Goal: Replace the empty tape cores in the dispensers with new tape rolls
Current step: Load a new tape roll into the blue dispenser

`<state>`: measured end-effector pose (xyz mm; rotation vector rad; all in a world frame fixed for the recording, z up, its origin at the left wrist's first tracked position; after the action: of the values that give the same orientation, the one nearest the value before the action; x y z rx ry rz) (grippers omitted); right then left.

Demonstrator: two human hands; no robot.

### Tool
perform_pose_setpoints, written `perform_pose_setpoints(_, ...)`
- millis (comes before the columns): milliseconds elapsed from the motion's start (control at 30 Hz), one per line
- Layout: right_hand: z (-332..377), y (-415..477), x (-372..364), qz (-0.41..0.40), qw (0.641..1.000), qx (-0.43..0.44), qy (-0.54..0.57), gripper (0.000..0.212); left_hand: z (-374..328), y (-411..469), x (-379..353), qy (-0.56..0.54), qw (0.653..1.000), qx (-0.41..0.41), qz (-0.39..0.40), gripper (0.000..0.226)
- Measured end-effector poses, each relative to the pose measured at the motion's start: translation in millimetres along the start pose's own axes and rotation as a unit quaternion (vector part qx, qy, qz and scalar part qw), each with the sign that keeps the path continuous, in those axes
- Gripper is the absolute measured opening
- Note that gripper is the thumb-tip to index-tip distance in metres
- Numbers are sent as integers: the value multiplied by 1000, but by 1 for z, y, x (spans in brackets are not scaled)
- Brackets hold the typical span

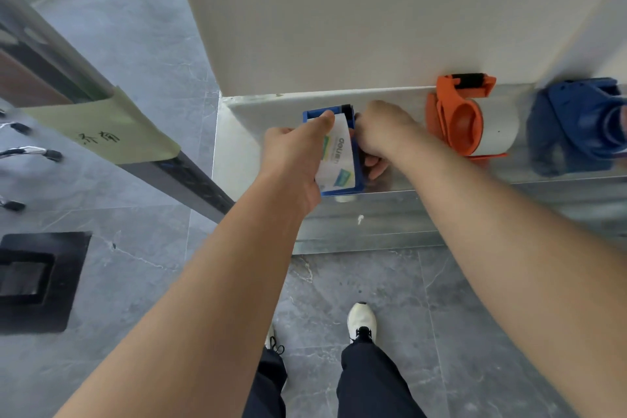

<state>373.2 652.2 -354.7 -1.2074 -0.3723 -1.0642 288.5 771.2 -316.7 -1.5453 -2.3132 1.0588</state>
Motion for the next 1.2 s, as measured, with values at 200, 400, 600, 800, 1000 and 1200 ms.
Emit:
perform_pose_setpoints(200, -17, -9, 20, -225, 969, 70, -78, 29, 7, -3, -13, 17, 999, 4, -30, 21)
perform_pose_setpoints(400, -31, -12, 20, -146, 969, 101, 171, 33, 16, -4, -20, 25, 998, -13, -65, 29)
perform_pose_setpoints(600, -26, -53, 6, -116, 930, 109, 333, 38, 16, -6, -24, 118, 988, -49, -88, 32)
perform_pose_setpoints(800, -16, -77, 14, -80, 906, 129, 396, 43, 11, -7, -34, 235, 965, -25, -117, 83)
perform_pose_setpoints(1000, -22, -87, 31, -51, 908, 134, 395, 59, -7, -23, -37, 215, 963, -41, -160, 76)
perform_pose_setpoints(1200, -23, -102, 45, -4, 913, 146, 382, 58, -17, -42, -40, 149, 975, -112, -124, 70)
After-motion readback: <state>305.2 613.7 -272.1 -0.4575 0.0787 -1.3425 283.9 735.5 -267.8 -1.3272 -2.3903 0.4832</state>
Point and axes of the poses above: each hand's wrist, its own y-axis towards the middle knuckle, its own x-axis out of the back of the hand, z = x × y, the point moved 1 cm from there along y, towards the middle knuckle, and after that the axes turned 4 degrees about -y, right-handed, at the moved point
